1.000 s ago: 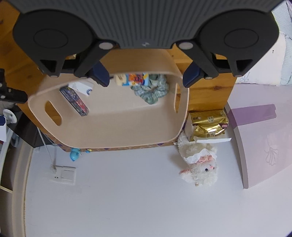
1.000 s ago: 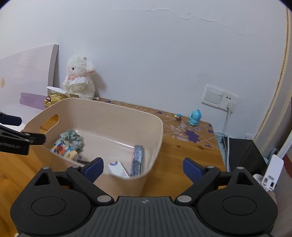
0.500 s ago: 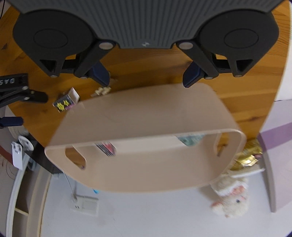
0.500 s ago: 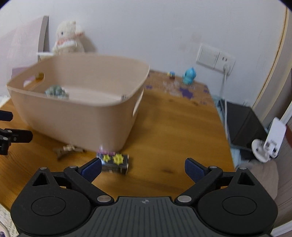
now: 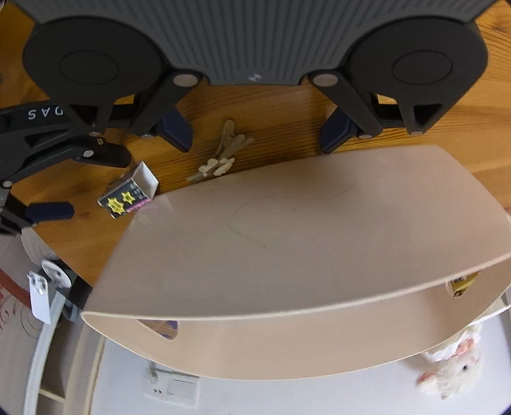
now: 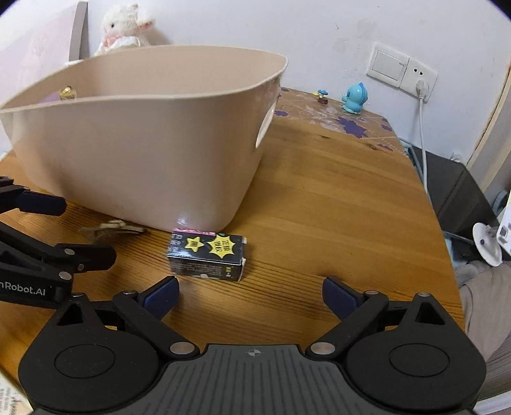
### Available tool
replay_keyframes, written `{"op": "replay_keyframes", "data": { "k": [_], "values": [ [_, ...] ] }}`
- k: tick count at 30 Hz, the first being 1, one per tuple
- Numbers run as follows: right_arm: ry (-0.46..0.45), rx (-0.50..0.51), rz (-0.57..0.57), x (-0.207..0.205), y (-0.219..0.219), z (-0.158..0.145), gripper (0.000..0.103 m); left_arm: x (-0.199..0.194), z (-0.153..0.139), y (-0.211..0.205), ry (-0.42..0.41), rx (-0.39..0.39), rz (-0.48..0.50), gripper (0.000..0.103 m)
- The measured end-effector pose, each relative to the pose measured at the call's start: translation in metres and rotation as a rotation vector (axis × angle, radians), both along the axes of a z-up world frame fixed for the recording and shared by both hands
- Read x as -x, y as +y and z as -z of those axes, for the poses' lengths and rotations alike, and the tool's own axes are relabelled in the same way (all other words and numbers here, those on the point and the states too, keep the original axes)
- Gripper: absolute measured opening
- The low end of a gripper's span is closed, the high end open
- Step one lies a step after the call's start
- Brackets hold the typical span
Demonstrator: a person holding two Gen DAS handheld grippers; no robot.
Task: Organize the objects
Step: 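Grasp the metal hair clip with the left tool while the right tool grasps the black star-printed box, then lift both held items up and over the beige basket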
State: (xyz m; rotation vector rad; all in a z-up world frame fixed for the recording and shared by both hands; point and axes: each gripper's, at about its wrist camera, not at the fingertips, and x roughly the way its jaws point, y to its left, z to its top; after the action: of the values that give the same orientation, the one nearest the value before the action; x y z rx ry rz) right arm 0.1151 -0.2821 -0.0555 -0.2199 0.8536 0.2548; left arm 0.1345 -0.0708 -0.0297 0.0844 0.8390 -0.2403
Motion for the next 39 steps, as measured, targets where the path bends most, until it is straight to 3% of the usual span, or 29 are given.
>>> {"op": "replay_keyframes", "data": {
  "k": [5,8,10,13,17,20,21,23,28,39],
  "values": [
    [0.015,-0.061,0.004,-0.005,-0.004,0.001,0.099,0.000,0.001,-0.002,-0.019,-0.014,-0.057,0.077],
    [0.006,-0.073,-0.014,-0.003,0.001,0.002,0.099,0.003,0.000,-0.001,-0.034,-0.012,-0.045,0.060],
    [-0.005,-0.069,-0.033,-0.002,0.007,0.002,0.099,0.004,-0.001,0.000,-0.038,-0.006,-0.019,0.039],
    [-0.038,-0.041,-0.041,-0.001,0.017,0.002,0.098,0.003,-0.004,0.000,-0.030,0.011,-0.004,0.031],
    [-0.036,-0.068,-0.048,0.001,0.023,0.000,0.081,0.004,-0.004,0.003,-0.031,0.018,0.010,0.026],
    [-0.032,-0.098,-0.039,0.002,0.026,-0.002,0.065,0.004,-0.004,0.006,-0.030,0.031,0.023,0.009],
    [-0.034,-0.101,-0.038,0.004,0.027,-0.003,0.057,0.004,-0.004,0.006,-0.027,0.037,0.026,0.009],
    [-0.034,-0.101,-0.040,0.005,0.029,-0.003,0.051,0.004,-0.003,0.008,-0.025,0.047,0.027,0.009],
    [-0.032,-0.106,-0.031,0.005,0.031,-0.004,0.050,0.006,-0.004,0.014,-0.022,0.052,-0.009,0.016],
    [-0.040,-0.118,-0.053,0.007,0.051,-0.003,0.047,0.010,-0.006,0.038,-0.019,0.012,-0.067,0.012]
  ]
}}
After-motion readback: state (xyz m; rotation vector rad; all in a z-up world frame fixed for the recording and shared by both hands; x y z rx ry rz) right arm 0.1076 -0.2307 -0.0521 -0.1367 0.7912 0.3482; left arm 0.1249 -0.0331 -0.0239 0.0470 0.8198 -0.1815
